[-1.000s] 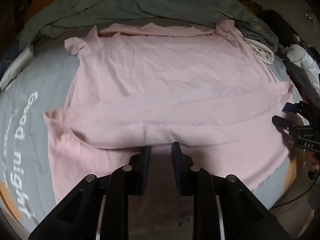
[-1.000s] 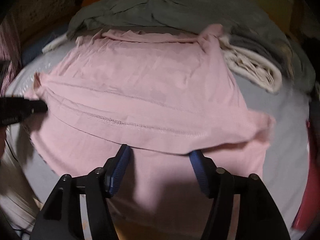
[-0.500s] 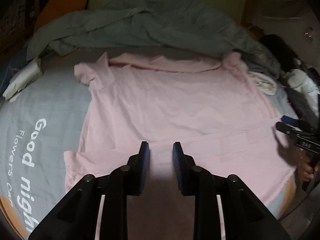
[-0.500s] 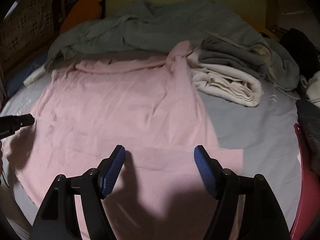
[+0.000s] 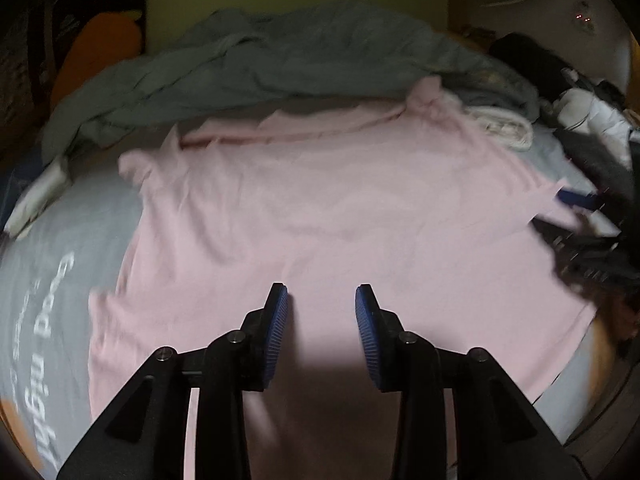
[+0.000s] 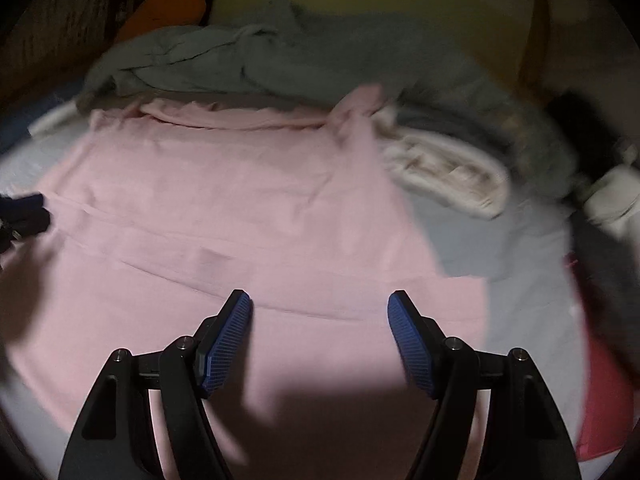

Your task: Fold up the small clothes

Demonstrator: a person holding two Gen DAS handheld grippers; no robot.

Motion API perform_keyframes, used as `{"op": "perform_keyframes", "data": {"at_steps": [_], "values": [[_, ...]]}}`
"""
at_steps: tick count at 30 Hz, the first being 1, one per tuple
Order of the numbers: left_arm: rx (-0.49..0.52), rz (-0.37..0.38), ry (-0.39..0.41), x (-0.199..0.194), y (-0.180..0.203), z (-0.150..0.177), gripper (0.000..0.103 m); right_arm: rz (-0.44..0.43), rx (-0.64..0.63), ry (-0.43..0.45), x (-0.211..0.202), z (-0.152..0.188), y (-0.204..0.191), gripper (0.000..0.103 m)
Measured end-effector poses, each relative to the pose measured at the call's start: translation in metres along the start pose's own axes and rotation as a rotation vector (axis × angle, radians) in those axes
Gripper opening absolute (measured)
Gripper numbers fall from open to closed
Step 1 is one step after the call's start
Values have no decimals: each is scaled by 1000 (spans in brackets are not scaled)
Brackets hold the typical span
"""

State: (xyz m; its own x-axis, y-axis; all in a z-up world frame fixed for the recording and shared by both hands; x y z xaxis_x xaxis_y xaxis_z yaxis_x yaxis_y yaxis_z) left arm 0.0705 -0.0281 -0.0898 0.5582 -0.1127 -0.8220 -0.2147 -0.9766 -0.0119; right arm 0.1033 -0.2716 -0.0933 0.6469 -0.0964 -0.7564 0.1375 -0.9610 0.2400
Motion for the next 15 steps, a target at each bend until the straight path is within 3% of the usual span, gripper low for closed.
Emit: {"op": "perform_keyframes", "data": {"at_steps": [5, 7, 9, 12, 15], "values": [[-15, -71, 21, -10, -2, 31, 36, -55, 30, -41, -8, 19, 2, 73], [-33, -108, 42, -15, -2, 45, 44, -63, 50, -37, -14, 33, 4, 73], [-47, -133, 61, -18, -2, 55, 46, -60, 64, -32, -24, 51, 5, 73], [-91, -124, 59, -25, -8, 64, 49, -70, 110, -44, -34, 71, 15, 73], [-144, -120, 58, -31, -16, 73, 51, -140, 205, -79, -36, 85, 29, 74]]}}
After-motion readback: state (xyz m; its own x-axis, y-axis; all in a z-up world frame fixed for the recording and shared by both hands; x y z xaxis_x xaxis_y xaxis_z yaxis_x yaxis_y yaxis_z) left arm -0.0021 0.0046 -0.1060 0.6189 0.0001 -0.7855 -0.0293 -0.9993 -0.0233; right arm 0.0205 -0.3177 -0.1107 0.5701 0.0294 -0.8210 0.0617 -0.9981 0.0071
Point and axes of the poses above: each gripper's, at about its wrist camera, not at the fingertips, and x roughly the way its jaws point, y to its right, z to its underside, the point moved 9 cm from there along x, roughly the way its jaws point, and after that the axes turned 11 degrees about -y, right-handed, at the moved point
